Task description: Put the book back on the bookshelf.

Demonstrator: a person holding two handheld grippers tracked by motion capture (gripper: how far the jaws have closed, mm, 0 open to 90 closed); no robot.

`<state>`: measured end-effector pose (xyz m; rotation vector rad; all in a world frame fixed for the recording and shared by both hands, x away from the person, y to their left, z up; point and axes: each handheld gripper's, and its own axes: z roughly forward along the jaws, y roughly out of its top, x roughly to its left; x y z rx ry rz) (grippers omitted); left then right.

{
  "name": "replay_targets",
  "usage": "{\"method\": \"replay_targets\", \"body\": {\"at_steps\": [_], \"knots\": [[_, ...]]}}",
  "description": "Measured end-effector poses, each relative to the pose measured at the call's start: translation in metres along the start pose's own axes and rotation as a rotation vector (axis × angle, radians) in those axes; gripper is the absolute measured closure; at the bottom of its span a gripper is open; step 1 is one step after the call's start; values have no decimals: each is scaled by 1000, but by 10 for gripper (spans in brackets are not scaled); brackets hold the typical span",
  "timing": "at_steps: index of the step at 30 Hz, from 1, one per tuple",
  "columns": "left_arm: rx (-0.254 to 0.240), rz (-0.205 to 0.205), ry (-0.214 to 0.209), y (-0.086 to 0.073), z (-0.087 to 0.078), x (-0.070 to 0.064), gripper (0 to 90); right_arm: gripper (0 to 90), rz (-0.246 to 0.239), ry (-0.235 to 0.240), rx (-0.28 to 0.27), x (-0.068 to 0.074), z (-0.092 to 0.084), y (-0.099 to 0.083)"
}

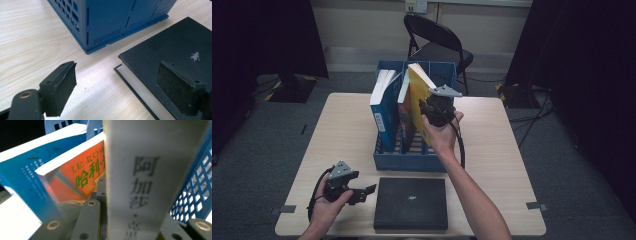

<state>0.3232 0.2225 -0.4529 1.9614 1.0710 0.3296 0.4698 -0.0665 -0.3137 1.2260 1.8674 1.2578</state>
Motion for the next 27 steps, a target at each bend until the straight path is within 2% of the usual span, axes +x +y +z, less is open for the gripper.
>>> {"method": "replay_targets", "body": {"at_steps": [3,6,16,21,27], "knots": [[2,-2,-2,0,0,0,157,762,-2,-7,-3,1,4,0],[1,-2,-2,0,0,0,157,762,17,-17,-3,1,9,-1],[1,-1,-4,0,0,0,157,762,20,-37,-3,5,26,-2],[-2,-6,-3,0,0,1,157,762,-1,-44,0,8,35,0],[8,3,-9,0,2,0,157,761,-2,-49,-6,6,43,1]]}}
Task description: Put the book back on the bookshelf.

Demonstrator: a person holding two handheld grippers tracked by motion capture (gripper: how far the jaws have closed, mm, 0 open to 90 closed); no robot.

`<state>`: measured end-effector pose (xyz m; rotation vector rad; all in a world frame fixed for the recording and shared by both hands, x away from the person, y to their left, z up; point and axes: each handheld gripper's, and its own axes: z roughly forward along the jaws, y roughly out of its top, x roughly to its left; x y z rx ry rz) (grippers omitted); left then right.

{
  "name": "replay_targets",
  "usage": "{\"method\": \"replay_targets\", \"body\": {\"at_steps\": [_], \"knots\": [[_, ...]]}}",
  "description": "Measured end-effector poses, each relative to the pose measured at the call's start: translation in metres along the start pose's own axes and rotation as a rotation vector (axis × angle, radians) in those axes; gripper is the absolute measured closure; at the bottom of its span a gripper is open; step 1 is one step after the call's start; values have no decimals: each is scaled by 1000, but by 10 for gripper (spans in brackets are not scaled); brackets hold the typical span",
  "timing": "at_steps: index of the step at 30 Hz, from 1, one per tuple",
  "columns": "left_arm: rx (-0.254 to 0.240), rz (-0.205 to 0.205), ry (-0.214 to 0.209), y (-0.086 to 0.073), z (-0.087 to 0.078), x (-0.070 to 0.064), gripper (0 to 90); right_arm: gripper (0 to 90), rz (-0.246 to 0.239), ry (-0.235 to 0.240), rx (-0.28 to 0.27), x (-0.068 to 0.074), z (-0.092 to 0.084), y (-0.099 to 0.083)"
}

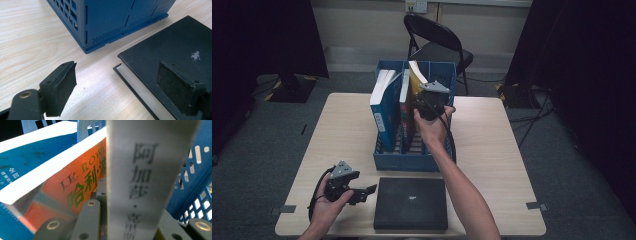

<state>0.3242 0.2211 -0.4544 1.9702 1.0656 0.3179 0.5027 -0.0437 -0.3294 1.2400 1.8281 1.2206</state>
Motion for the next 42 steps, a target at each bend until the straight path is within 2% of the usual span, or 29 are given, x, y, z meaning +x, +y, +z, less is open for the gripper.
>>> {"method": "replay_targets", "body": {"at_steps": [15,19,23,34,40,42], "knots": [[-5,-4,-1,1,0,0,157,760,10,4,-10,1,9,-3],[-6,-2,0,0,0,1,157,759,-2,-5,1,3,14,-7],[3,0,-4,0,0,0,157,759,30,-12,7,2,22,-16],[2,2,-6,0,1,0,157,755,12,-30,14,6,32,-30],[4,9,-16,0,1,-1,157,755,16,-29,47,2,38,-40],[8,10,-18,0,1,-1,158,754,2,-28,56,3,40,-44]]}}
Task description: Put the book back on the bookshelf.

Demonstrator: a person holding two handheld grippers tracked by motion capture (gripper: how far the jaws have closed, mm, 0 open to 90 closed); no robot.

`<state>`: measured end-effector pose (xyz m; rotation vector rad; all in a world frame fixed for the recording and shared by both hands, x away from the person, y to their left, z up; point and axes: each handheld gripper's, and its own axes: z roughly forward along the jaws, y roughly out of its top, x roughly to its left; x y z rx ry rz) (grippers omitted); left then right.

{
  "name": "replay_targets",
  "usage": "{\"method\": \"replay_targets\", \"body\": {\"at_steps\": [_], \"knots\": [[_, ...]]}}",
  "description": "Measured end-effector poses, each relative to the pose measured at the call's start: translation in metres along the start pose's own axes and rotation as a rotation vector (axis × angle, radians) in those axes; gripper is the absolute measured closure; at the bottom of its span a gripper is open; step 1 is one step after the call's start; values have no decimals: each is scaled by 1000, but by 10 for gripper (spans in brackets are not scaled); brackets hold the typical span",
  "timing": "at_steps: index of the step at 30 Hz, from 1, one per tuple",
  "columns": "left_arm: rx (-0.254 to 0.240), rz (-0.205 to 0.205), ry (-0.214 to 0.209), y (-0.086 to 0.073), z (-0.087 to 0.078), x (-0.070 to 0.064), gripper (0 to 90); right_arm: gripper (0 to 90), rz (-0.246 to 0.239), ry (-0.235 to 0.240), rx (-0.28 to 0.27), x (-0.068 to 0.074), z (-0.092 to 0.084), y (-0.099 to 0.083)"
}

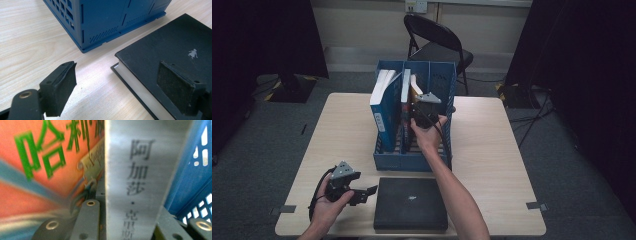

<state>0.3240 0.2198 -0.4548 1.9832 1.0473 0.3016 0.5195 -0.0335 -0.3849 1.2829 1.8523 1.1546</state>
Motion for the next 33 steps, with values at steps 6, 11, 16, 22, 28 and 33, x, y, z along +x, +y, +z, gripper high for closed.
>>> {"method": "replay_targets", "body": {"at_steps": [6,11,16,22,28,33], "knots": [[-3,-3,4,0,0,-1,157,743,11,16,8,-2,0,0],[-3,0,3,0,1,-2,157,720,21,40,23,-2,-1,-2],[6,2,4,0,1,0,157,706,1,64,38,-2,-5,-7],[4,3,5,0,2,-2,157,661,-28,93,55,-1,-13,-12],[8,3,5,0,4,-3,157,621,-43,121,64,0,-20,-18],[9,8,6,0,3,-3,157,588,-49,141,64,-1,-25,-21]]}}
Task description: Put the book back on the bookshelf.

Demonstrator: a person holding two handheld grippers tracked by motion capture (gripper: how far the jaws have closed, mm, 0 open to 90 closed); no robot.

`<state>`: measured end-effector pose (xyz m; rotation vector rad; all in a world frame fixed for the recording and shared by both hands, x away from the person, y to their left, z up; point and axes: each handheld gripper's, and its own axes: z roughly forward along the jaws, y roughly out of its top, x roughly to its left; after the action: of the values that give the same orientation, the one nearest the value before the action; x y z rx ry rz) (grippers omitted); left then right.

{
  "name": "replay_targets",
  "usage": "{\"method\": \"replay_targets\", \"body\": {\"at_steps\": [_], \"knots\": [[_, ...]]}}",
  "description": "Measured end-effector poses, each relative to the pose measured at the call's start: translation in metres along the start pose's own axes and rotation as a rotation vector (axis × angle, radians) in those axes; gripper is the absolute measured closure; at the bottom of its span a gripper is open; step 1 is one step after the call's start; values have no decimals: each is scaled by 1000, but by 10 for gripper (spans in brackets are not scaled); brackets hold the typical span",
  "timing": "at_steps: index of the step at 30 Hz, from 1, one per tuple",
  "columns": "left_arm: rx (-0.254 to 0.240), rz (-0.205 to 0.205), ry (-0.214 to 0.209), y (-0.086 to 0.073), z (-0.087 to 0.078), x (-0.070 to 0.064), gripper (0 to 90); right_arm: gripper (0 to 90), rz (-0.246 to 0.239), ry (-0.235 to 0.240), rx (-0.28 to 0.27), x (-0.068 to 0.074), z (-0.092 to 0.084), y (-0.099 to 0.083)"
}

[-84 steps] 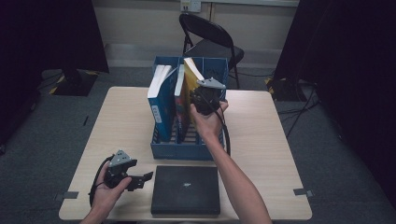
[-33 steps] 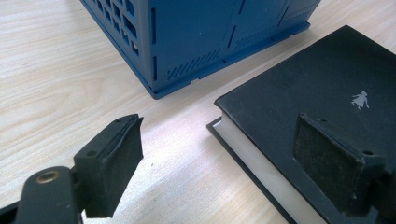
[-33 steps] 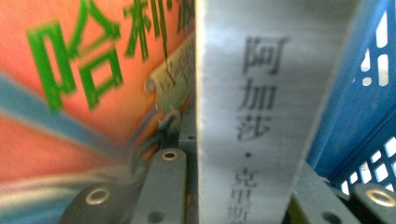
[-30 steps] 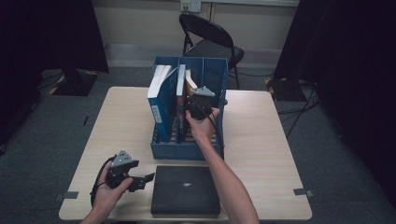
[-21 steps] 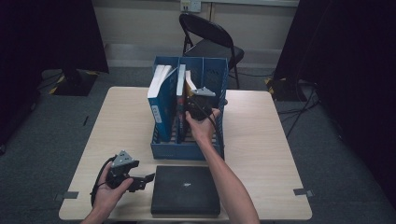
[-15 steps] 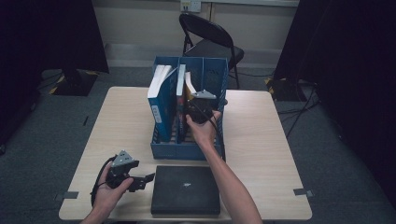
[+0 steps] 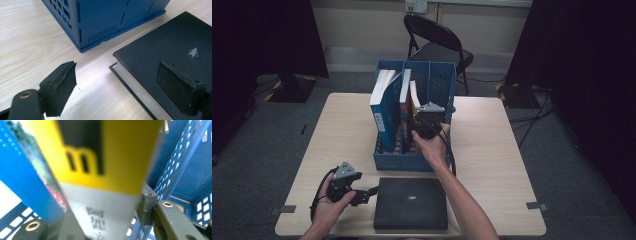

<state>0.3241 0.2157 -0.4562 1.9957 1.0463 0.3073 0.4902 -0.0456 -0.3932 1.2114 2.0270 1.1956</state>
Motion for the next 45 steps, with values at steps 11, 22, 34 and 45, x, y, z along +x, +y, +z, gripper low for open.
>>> {"method": "replay_targets", "body": {"at_steps": [11,22,34,45], "knots": [[0,1,1,0,0,0,157,555,-12,45,6,-1,-9,-7],[1,-7,2,0,0,0,157,633,-45,85,50,0,-24,-23],[-4,-6,11,0,-1,1,157,682,-64,90,122,-2,-20,-31],[0,-6,14,0,-2,2,157,723,-68,26,140,-3,-5,-17]]}}
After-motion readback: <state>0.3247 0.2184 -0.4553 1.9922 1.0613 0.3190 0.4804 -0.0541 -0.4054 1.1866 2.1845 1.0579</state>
